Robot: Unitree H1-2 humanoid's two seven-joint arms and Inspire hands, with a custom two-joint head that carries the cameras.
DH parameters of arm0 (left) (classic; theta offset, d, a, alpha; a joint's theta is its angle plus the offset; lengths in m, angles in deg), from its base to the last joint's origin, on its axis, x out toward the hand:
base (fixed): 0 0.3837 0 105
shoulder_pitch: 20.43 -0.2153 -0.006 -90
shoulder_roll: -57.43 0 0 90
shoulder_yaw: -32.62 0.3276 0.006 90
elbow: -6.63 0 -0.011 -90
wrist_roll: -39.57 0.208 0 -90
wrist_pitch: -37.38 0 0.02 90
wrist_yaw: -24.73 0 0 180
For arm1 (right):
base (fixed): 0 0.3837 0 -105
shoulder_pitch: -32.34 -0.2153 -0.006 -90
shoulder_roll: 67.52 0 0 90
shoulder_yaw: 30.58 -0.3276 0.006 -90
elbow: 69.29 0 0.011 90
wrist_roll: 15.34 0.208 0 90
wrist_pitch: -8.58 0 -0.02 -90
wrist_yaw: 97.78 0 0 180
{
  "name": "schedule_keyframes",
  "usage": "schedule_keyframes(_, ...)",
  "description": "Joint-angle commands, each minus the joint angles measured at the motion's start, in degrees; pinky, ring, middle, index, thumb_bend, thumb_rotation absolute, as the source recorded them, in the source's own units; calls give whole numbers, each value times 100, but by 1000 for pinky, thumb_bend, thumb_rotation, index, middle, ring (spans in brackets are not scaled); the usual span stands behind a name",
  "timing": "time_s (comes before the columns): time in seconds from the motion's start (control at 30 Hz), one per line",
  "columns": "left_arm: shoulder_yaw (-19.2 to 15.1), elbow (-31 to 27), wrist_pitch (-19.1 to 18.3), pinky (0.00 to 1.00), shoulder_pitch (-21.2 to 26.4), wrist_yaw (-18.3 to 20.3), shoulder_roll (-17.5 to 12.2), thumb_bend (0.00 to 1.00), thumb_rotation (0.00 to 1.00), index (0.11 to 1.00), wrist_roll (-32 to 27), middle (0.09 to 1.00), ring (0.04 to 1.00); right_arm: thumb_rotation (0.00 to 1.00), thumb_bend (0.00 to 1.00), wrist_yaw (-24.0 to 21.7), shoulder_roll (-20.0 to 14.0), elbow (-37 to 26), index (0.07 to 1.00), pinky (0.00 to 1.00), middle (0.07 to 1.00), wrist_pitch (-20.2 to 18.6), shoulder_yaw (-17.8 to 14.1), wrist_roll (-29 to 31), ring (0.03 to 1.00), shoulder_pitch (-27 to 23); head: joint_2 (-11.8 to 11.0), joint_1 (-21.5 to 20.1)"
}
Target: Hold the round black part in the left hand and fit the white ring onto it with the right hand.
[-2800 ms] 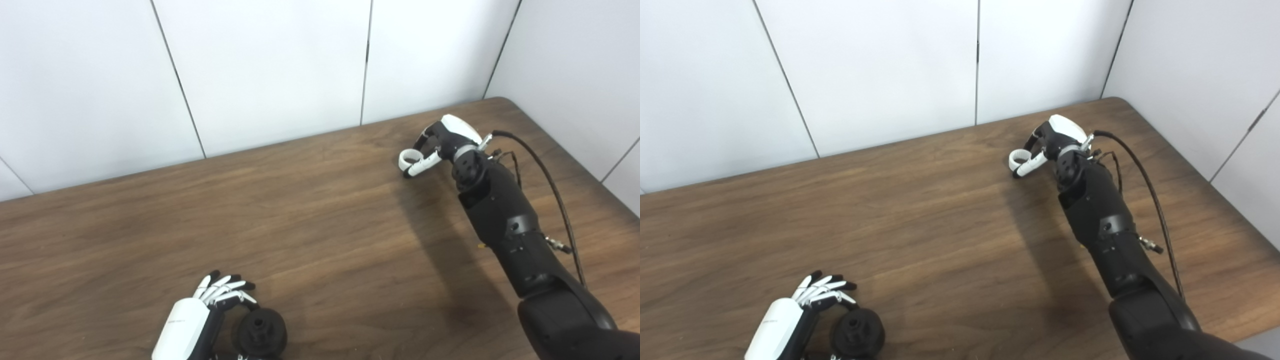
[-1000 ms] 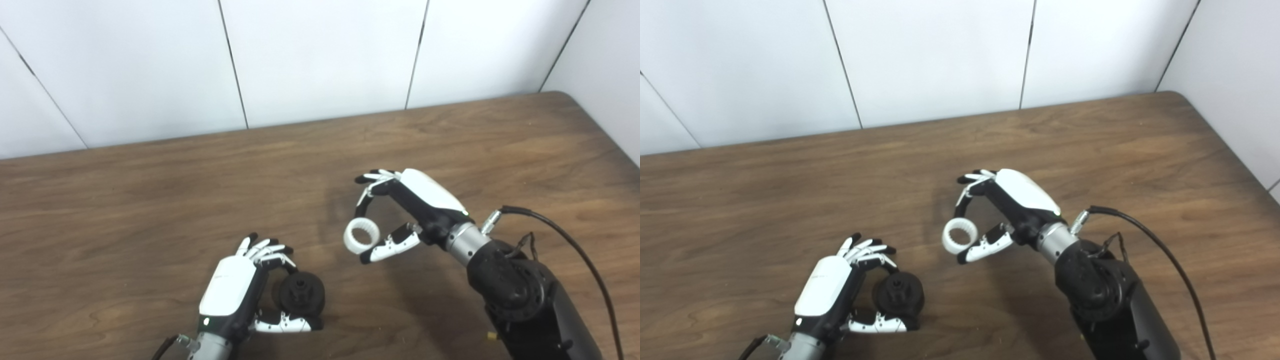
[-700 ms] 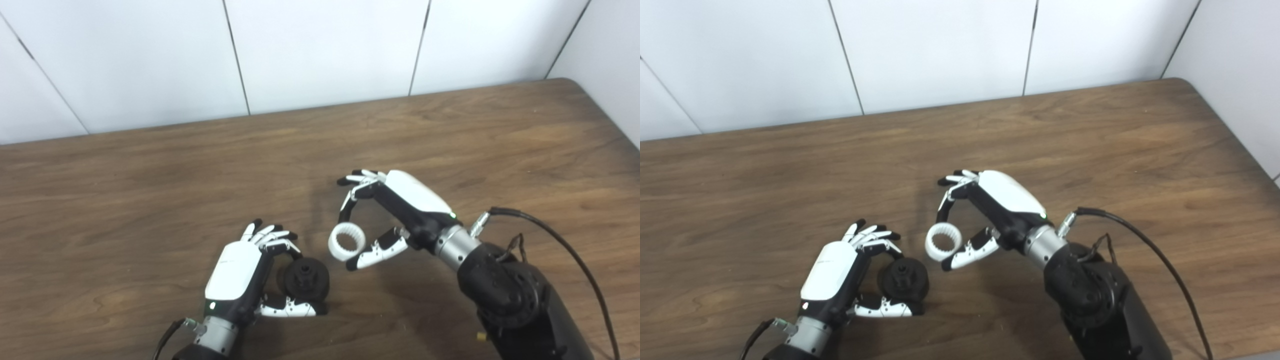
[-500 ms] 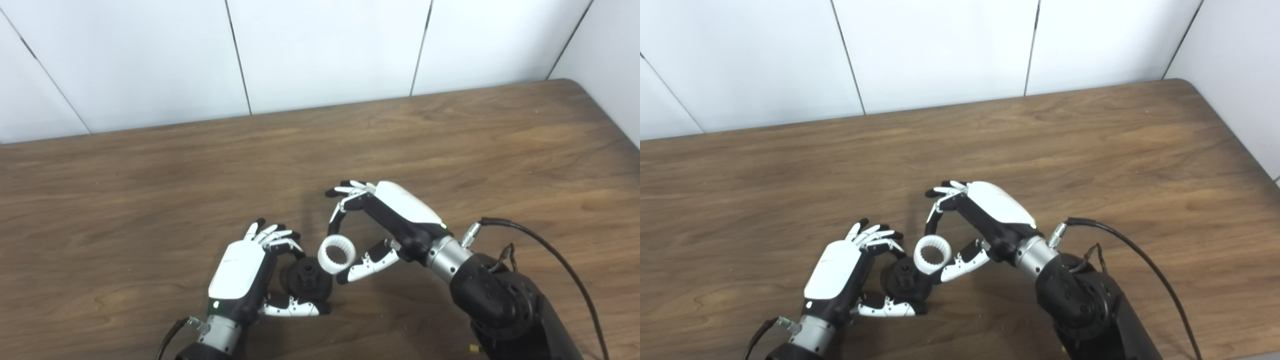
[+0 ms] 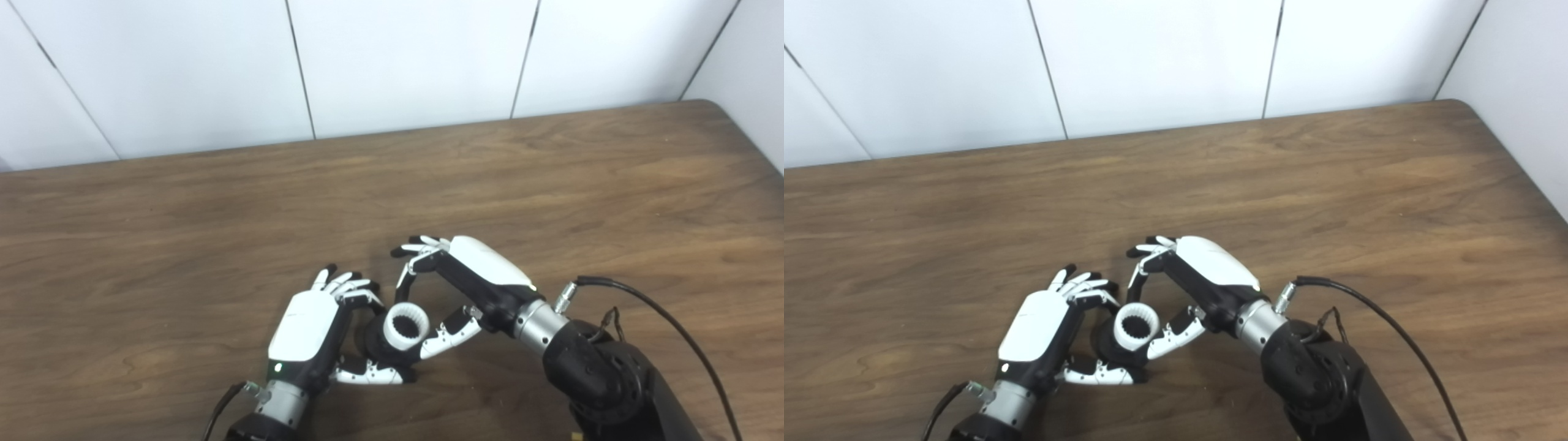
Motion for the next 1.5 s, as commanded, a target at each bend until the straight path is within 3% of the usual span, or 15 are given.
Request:
schedule_keyframes(0.0,73,-78,-3,1000,37,130,8,523,57,485,101,793,883,128,522,42,22,-65,484,1000,883,208,11,-16,970,-183,6,8)
schedule_keyframes(1.47,144,-53,-29,998,57,63,117,523,58,485,218,788,881,128,522,124,-1,323,485,1000,877,340,-61,142,965,-135,8,112)
